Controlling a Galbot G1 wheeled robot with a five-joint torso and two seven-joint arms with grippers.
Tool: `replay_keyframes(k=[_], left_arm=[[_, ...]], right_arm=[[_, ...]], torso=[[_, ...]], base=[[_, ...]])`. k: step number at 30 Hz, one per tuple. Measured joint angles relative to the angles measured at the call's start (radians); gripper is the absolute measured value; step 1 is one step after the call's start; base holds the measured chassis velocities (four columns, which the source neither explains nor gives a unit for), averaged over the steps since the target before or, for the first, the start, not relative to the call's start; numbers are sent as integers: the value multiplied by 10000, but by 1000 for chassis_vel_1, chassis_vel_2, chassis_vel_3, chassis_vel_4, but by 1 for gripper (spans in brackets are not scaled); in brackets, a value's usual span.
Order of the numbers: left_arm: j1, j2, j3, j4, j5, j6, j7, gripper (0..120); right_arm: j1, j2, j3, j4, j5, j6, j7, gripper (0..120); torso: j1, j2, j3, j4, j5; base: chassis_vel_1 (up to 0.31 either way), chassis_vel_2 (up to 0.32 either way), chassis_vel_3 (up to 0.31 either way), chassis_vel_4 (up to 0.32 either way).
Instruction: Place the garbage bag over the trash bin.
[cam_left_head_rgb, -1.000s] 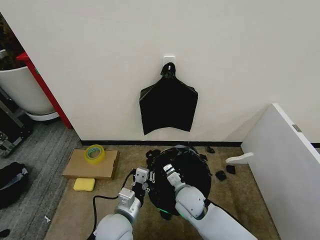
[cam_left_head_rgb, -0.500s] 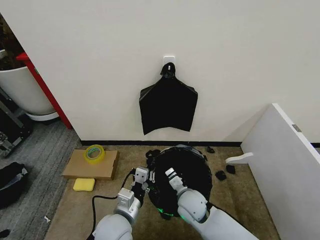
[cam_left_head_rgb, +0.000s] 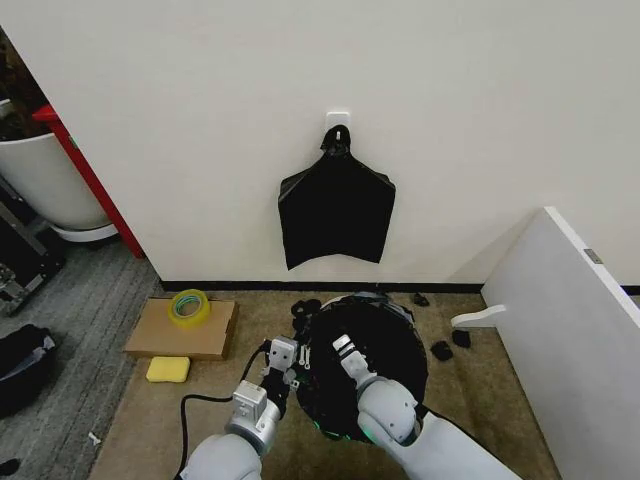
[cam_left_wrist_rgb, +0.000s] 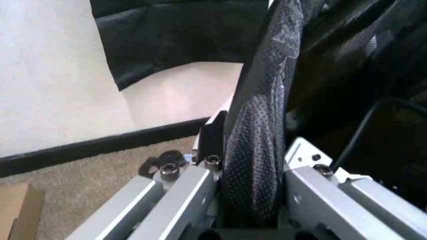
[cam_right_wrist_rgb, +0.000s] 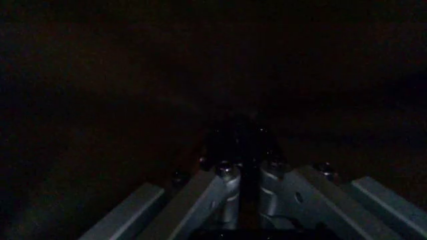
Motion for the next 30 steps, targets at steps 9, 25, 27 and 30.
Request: replay_keyframes(k=[9,25,27,30], left_arm=[[-184,22,-350,-54,-1365,403,-486,1],[-252,-511,-1271,-554,-5617,2193,-2682,1],[-215,-695,-1333,-671,-6443,2577,-3392,1],[-292,-749,-1387,-645,-6811,2781,-3836,1]], right_arm=[[-456,-761,576,1946,1276,146,-611,0],[-2404,-2623,3508,6333,3468,2827,-2521,53],[-2982,-2374,4231,6517,3371,3356,-2474,66],[-3646,-2073,4822,6586,3175,3700,-2477,74]], torso=[[0,0,0,3,2],[0,0,0,4,0],[0,0,-1,5,2],[0,0,0,-3,2]], base=[[0,0,0,0],[0,0,0,0],[0,0,0,0],[0,0,0,0]])
